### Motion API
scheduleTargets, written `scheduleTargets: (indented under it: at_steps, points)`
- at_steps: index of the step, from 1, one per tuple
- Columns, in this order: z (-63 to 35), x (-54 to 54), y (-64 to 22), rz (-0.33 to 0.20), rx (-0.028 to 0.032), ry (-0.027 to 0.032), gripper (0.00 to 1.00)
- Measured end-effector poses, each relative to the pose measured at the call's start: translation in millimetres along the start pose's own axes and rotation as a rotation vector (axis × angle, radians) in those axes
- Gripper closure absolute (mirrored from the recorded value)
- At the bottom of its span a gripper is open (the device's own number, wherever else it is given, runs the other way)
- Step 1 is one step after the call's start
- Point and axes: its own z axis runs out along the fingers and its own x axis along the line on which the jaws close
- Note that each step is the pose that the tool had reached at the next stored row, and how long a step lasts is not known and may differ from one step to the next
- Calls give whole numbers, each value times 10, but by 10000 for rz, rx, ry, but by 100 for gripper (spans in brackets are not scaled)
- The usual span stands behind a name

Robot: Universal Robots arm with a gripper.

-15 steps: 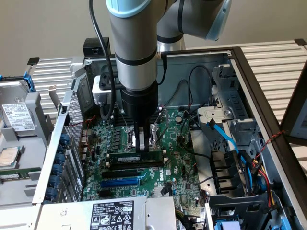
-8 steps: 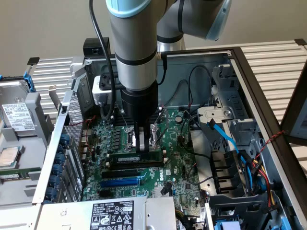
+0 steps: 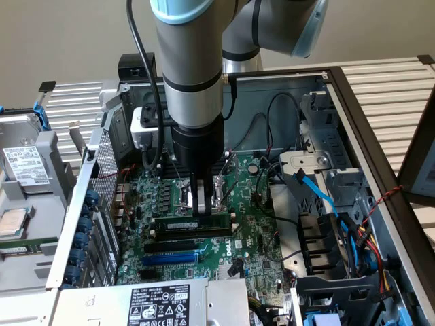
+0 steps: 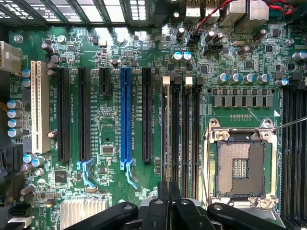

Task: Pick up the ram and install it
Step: 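Insert the ram into the slot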

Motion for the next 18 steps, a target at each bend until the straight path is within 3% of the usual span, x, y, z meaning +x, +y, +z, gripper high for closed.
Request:
scheduleTargets:
  at_steps: [7, 18]
  points:
    - [14, 1, 0, -2, 100, -4, 88]
    - [-43, 0, 21, -2, 119, -7, 88]
